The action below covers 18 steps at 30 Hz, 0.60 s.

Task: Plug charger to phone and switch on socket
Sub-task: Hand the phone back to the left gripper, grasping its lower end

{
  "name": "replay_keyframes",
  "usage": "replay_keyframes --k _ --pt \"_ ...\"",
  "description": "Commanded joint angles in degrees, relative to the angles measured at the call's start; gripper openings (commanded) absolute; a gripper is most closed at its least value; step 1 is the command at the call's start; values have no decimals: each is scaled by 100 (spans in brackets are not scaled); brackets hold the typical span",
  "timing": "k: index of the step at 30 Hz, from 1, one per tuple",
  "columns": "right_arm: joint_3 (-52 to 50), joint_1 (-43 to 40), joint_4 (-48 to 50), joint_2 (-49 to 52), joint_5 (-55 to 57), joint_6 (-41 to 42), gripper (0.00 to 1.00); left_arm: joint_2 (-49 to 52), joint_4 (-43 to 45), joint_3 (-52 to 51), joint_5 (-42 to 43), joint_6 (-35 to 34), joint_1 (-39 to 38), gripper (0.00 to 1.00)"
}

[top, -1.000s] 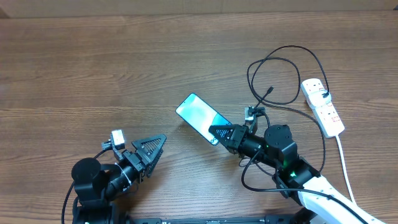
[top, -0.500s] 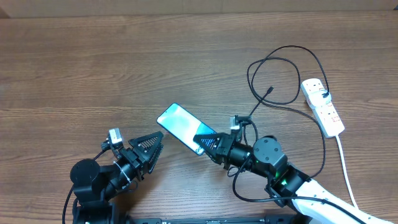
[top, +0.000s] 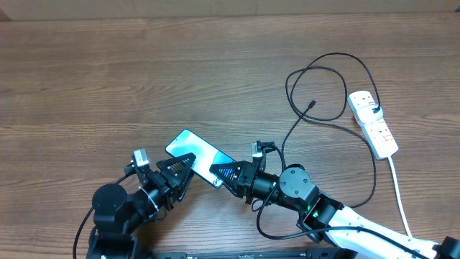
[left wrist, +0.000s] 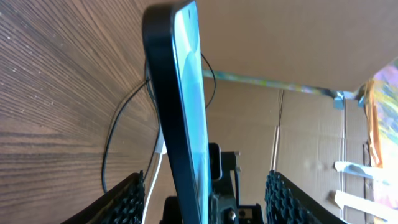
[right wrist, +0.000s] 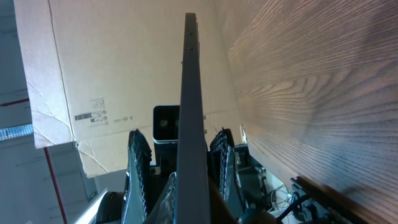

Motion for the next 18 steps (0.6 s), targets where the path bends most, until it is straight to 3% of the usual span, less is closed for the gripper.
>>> replay_keyframes --k 1,8,18 --pt "70 39 142 -26 61 31 4 -37 28 -44 -614 -299 -170 56" --pt "70 79 142 -26 59 483 4 -37 31 -44 -890 -765 -227 52" --pt "70 385 162 -20 472 476 4 -28 28 -44 -931 -1130 -232 50"
